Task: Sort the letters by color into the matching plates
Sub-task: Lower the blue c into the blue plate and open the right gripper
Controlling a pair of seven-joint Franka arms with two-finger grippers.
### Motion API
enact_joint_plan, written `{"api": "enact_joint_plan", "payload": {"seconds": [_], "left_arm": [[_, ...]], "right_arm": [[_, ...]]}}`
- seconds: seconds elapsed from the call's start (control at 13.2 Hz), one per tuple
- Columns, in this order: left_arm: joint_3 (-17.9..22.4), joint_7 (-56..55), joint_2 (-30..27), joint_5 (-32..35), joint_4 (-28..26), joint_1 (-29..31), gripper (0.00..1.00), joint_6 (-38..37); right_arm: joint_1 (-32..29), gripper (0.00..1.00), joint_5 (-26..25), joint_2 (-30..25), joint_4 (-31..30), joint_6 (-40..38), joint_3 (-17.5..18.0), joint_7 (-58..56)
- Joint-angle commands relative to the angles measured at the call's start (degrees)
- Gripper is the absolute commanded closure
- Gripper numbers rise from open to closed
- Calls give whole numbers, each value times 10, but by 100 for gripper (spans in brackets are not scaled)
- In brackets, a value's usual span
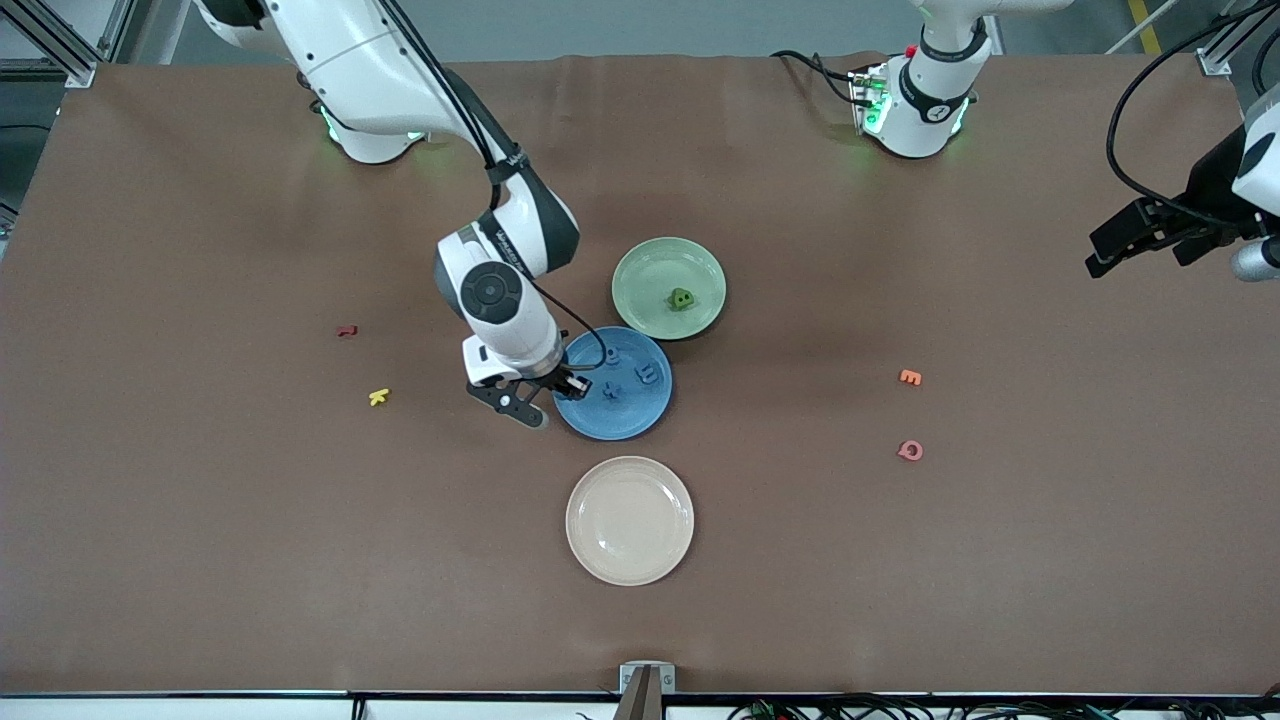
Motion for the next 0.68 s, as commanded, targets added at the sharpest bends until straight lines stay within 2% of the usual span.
{"api": "enact_joint_plan", "payload": {"seconds": [0.0,0.45,0.6], "left_arm": [[-10,0,-21,-4,-17,-6,0,-13],[-11,26,-27,-1,-16,-5,0,-29],[-17,34,-28,24,-14,-6,0,-37]], "right_arm": [[9,97,6,13,22,-11,-4,15],[15,97,6,18,18,-39,-4,32],[21,97,5,18,17,-44,-4,39]]}}
